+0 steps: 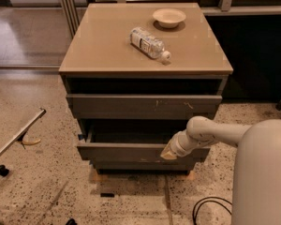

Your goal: Close middle drawer

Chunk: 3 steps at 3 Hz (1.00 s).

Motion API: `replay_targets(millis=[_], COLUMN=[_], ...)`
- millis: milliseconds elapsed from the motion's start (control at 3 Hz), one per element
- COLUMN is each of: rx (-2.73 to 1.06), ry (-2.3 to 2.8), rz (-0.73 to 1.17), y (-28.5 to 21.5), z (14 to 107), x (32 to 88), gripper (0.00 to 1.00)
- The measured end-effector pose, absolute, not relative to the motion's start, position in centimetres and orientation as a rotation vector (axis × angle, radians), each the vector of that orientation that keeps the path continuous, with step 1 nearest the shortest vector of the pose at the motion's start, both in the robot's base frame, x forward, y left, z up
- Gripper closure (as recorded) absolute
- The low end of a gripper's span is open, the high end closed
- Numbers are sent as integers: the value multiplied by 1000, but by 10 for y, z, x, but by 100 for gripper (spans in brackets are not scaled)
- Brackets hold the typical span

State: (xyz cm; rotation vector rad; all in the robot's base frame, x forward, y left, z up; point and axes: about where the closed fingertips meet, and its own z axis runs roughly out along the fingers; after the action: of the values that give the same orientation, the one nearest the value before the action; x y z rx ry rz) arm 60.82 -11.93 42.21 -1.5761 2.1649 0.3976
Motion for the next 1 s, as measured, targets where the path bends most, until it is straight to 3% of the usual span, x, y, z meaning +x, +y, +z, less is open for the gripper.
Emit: replay_targets(millis=[667,1000], rx=[-1512,-1511], ry=[2179,2179], rz=[368,368], y=[-120,-121], z=[429,429], x=[622,623], gripper=[16,0])
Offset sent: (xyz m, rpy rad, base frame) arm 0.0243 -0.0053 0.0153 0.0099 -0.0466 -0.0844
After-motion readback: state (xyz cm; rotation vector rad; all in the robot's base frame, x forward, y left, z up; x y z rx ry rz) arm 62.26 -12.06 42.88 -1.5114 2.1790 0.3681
